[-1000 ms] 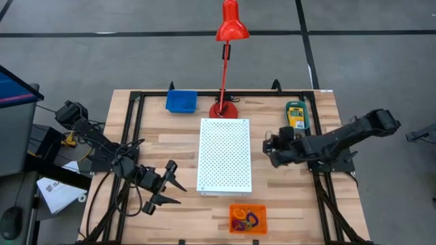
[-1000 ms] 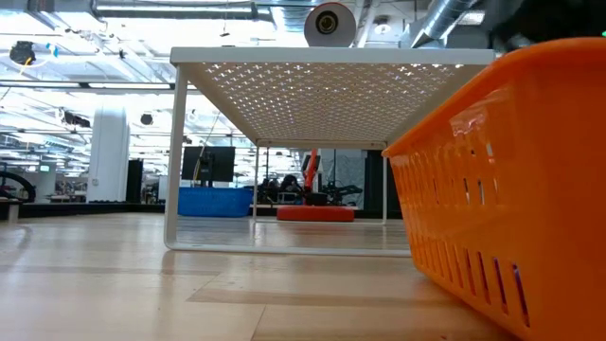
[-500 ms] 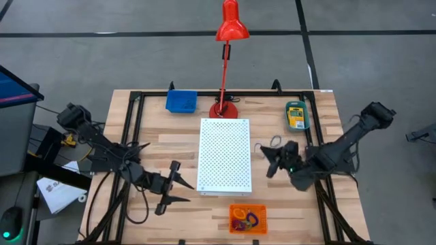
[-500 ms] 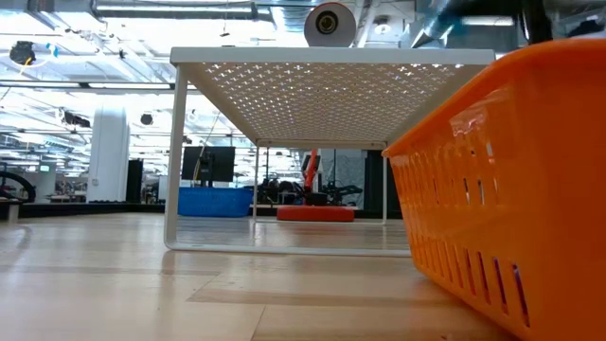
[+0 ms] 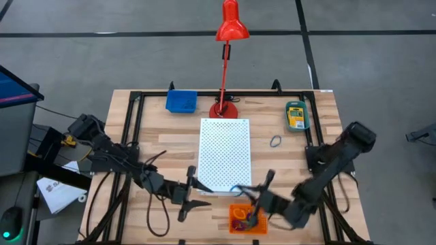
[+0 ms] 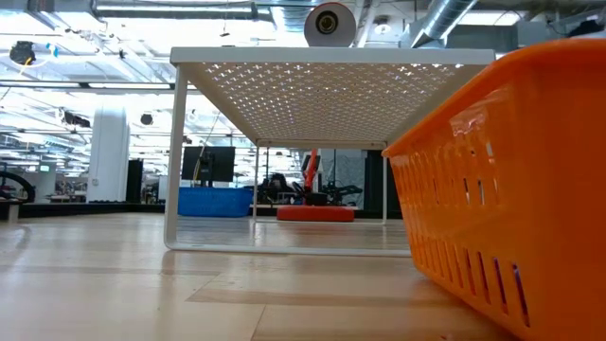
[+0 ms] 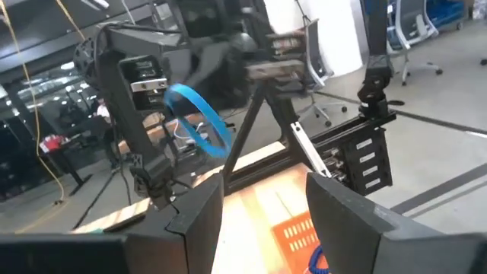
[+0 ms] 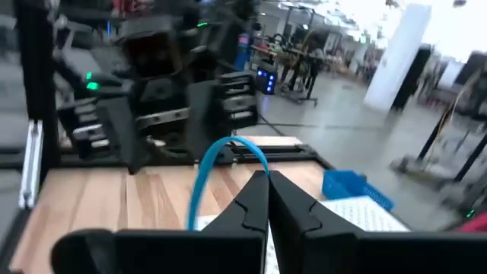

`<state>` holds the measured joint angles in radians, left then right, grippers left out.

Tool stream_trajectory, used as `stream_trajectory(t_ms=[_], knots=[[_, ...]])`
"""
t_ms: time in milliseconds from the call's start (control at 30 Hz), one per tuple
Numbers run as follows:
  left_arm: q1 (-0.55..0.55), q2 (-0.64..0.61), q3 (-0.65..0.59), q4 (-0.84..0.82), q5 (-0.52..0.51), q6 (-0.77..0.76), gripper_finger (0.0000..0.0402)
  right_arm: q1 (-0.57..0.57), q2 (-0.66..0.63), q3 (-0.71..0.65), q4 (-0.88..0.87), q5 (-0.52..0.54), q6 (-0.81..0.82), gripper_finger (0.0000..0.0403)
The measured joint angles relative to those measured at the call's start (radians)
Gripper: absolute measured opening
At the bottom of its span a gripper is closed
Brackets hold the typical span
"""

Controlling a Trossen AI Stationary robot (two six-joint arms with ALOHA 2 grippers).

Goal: Pick & Place Office Desk Supplies
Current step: Put the blue rubber band into the blue bin

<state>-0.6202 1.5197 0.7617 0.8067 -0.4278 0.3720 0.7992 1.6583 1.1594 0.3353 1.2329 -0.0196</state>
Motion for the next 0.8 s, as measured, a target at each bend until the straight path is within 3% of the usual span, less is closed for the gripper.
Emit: stream_trajectory(t_ms=[100,200,367,800], knots=[[0.0,0.037,0.048,0.003,-0.008,0.013,0.0182,0.004,0.104,0.103,0.003,0.026,-0.116,0.0],[-0.001,0.057,0.074,0.004,-0.018,0.02,0.0182,0.012,0.186,0.194,0.005,0.124,-0.23,0.0],[-0.001,0.059,0.08,0.017,-0.021,0.016,0.0182,0.013,0.267,0.301,0.01,0.123,-0.323,0.0],[-0.002,0.059,0.08,0.026,0.014,0.008,0.0182,-0.007,0.294,0.326,-0.006,0.102,-0.328,0.0]])
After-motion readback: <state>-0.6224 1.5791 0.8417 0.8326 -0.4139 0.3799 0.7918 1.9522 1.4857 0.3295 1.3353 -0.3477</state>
